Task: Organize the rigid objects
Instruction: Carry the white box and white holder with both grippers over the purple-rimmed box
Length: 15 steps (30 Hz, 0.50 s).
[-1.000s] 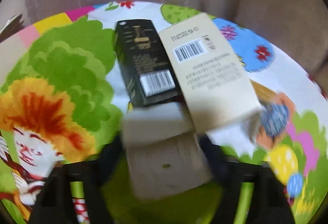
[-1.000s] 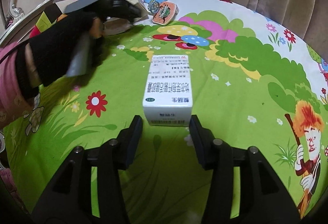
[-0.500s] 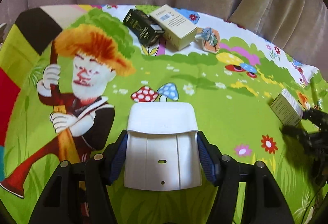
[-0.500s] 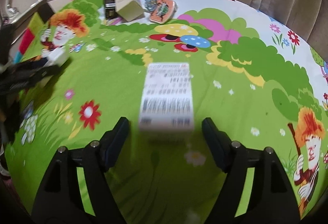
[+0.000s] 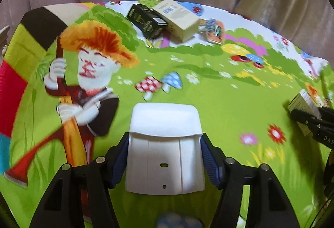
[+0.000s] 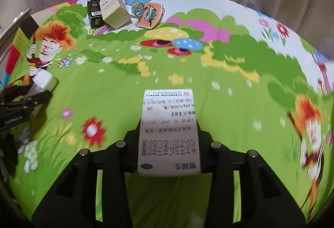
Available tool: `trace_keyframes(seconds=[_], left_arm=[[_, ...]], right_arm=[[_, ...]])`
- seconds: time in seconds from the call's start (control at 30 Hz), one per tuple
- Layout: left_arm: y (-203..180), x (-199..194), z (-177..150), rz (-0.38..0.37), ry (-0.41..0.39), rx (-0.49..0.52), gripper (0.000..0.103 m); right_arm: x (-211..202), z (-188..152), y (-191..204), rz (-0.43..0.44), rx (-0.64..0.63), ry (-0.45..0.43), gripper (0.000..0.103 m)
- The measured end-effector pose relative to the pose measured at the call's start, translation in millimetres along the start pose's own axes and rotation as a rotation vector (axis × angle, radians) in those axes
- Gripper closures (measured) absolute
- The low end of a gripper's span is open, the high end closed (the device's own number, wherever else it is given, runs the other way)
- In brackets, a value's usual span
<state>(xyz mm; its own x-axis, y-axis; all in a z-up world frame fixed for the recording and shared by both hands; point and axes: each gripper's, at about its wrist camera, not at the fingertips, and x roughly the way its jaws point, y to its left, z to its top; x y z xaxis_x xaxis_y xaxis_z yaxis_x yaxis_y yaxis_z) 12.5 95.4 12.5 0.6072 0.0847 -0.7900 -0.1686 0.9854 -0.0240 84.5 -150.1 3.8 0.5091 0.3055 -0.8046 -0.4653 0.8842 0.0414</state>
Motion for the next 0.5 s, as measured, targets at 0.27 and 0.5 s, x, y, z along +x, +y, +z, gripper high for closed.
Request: trace_keyframes(seconds=[0.27, 0.5], left_arm=[[-35.2, -45.3, -46.3, -0.074, -0.02, 0.061, 0.039], [-71.3, -76.6, -74.7, -0.151, -0.02, 0.124, 0.039]], right_arm=[[-58.4, -58.7, 8.2, -0.004, 0.056, -0.006, 0.059], [-106.3, -107.8, 6.2, -0.04, 0.074, 0.008, 0.059]])
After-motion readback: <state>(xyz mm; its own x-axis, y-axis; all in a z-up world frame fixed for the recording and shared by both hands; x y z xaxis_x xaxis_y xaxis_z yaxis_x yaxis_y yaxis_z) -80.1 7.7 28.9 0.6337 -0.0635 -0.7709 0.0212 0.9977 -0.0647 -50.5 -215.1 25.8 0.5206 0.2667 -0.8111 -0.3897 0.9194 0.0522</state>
